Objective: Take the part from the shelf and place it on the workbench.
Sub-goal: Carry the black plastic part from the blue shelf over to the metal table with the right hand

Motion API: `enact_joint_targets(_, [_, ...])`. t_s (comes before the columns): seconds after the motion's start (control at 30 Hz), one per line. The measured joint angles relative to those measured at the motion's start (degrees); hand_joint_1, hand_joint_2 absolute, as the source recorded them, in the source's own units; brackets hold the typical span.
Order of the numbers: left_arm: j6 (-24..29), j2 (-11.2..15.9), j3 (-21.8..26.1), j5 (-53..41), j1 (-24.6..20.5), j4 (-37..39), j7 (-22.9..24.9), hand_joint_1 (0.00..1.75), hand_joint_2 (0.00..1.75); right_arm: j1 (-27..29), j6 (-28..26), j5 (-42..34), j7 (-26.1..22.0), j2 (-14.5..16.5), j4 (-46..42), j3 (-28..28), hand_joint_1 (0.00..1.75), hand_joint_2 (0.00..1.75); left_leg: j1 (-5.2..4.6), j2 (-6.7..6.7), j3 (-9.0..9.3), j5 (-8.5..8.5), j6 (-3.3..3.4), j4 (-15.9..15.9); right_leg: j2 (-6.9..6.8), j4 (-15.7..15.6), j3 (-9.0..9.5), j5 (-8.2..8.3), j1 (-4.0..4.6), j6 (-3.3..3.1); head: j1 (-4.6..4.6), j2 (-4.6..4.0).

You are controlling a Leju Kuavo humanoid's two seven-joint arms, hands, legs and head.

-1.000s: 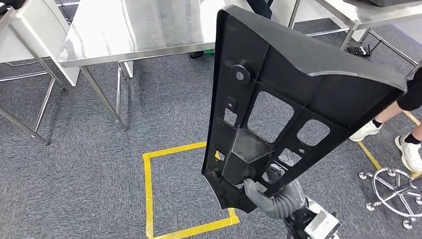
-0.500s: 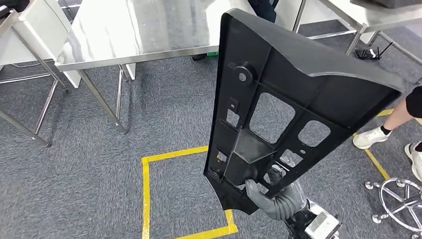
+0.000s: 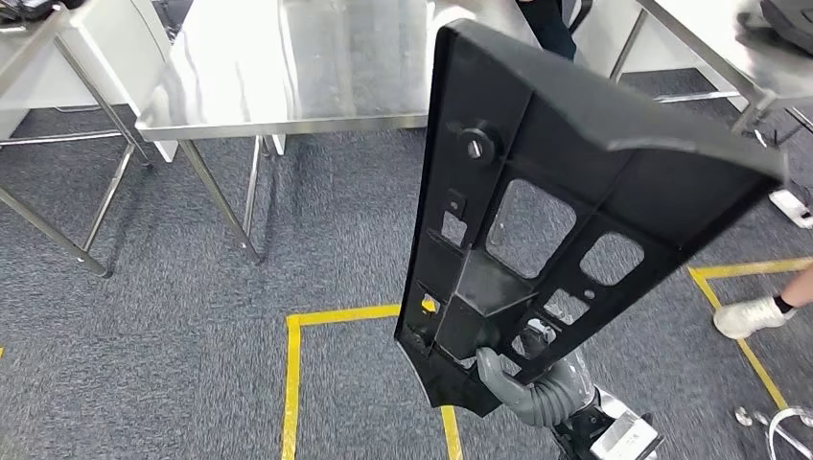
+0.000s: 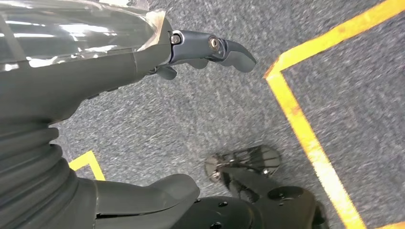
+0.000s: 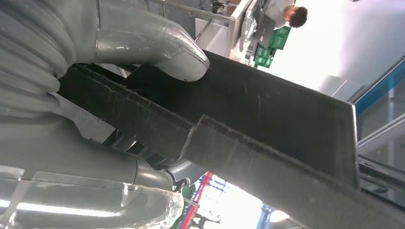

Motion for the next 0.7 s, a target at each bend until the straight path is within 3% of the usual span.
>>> enact_joint_targets(0.03, [0.2,0.0,0.0,-0.1,0.0,0.0,0.2,0.0,1.75,0.0,0.0,0.1,0.0,0.0,0.1,0.0,1.75,1.75,-0.04,-0.36,0.56,-0.72,-0.25,0.1,0.54,-2.6,0.13,3.21,0.04,0.21,-0.05,0.0])
enact_joint_targets(0.07, [0.4,-0.1,0.0,-0.1,-0.1,0.1,0.3,0.0,1.75,0.1,0.0,0.1,-0.1,0.0,0.1,0.0,1.75,1.75,-0.08,-0.65,0.63,-1.33,-0.57,0.3,1.02,-4.1,0.32,5.88,0.13,-0.2,-0.16,0.0])
enact_joint_targets(0.1, [0.6,-0.1,0.0,-0.2,-0.1,0.1,0.4,0.0,1.75,0.2,-0.1,0.1,0.0,-0.1,0.2,0.1,1.75,1.75,-0.11,-0.89,0.63,-1.74,-0.86,0.4,1.2,-4.6,0.46,7.31,0.25,-0.98,-0.27,0.0])
enact_joint_targets(0.13, [0.8,-0.1,0.0,-0.2,-0.2,0.1,0.4,0.0,1.75,0.1,-0.1,0.2,-0.1,-0.1,0.2,0.1,1.75,1.75,-0.11,-1.05,0.57,-1.86,-1.11,0.6,0.94,-4.7,0.72,7.15,0.38,-2.12,-0.39,0.01])
enact_joint_targets(0.17, [1.0,-0.2,0.0,-0.2,-0.3,0.1,0.4,0.0,1.75,0.1,-0.1,0.2,0.0,-0.1,0.2,0.1,1.75,1.75,-0.06,-0.95,0.26,-1.9,-1.34,1.0,0.65,-4.8,1.09,7.21,0.19,-2.82,-0.48,0.01])
enact_joint_targets(0.23, [1.1,-0.2,0.0,-0.2,-0.4,0.1,0.4,0.0,1.75,-0.2,-0.1,0.1,-0.1,-0.1,0.2,0.1,1.75,1.75,0.01,0.21,-1.47,-2.08,-1.83,4.2,-0.15,-5.3,2.02,6.77,-0.2,-3.75,-0.57,0.01])
enact_joint_targets(0.33, [1.4,-0.3,0.0,-0.2,-0.5,0.1,0.4,0.0,1.75,-0.3,-0.1,0.2,-0.1,0.0,0.2,0.1,1.75,1.75,0.5,1.79,-8.27,-5.59,-2.97,14.2,-1.53,-5.6,3.38,5.74,-0.3,-4.94,-0.65,0.01])
enact_joint_targets(0.37, [1.4,-0.3,0.0,-0.2,-0.5,0.1,0.4,0.0,1.75,-0.4,-0.1,0.2,-0.1,0.0,0.2,0.1,1.75,1.75,0.71,1.92,-10.31,-6.49,-3.26,16.3,-1.84,-5.6,3.73,5.39,-0.3,-5.04,-0.66,0.01])
enact_joint_targets(0.4, [1.4,-0.3,0.0,-0.1,-0.5,0.1,0.4,0.0,1.75,-0.4,-0.1,0.2,-0.1,0.0,0.2,0.1,1.75,1.75,0.92,2.06,-11.49,-6.08,-3.47,16.6,-2.08,-5.6,4.15,5.03,-0.33,-4.97,-0.66,0.01])
enact_joint_targets(0.43, [1.4,-0.3,0.0,-0.1,-0.5,0.1,0.3,0.0,1.75,-0.4,-0.1,0.2,0.0,0.0,0.2,0.1,1.75,1.75,1.13,2.19,-11.61,-4.4,-3.62,15.0,-2.23,-5.6,4.61,4.69,-0.4,-4.8,-0.68,0.01])
enact_joint_targets(0.5, [1.3,-0.2,0.0,-0.1,-0.4,0.1,0.2,0.0,1.75,-0.4,-0.1,0.1,0.0,0.0,0.2,0.1,1.75,1.75,1.48,2.67,-9.49,0.88,-3.74,7.8,-2.4,-5.6,5.65,4.05,-0.52,-4.33,-0.67,0.01])
enact_joint_targets(0.53, [1.3,-0.2,0.0,-0.1,-0.5,0.1,0.1,0.0,1.75,-0.4,-0.2,0.1,0.0,0.0,0.2,0.1,1.75,1.75,1.47,2.93,-8.45,2.13,-3.65,4.8,-2.46,-5.6,5.99,3.82,-0.47,-4.06,-0.68,0.01])
enact_joint_targets(0.6, [1.1,-0.2,0.0,0.0,-0.5,0.2,0.0,0.0,1.75,-0.4,-0.3,0.1,0.1,0.1,0.2,0.1,1.75,1.75,1.19,3.22,-7.51,3.08,-3.23,2.3,-2.5,-5.5,6.19,3.35,-0.18,-3.43,-0.68,0.01])
enact_joint_targets(0.7, [0.8,-0.3,0.0,0.0,-0.4,0.2,0.0,0.0,1.75,-0.4,-0.4,0.0,0.1,0.0,0.2,0.1,1.75,1.75,0.81,3.01,-7.14,4.05,-3.02,2.3,-2.55,-5.5,6.06,2.86,0.27,-3.45,-0.63,0.01])
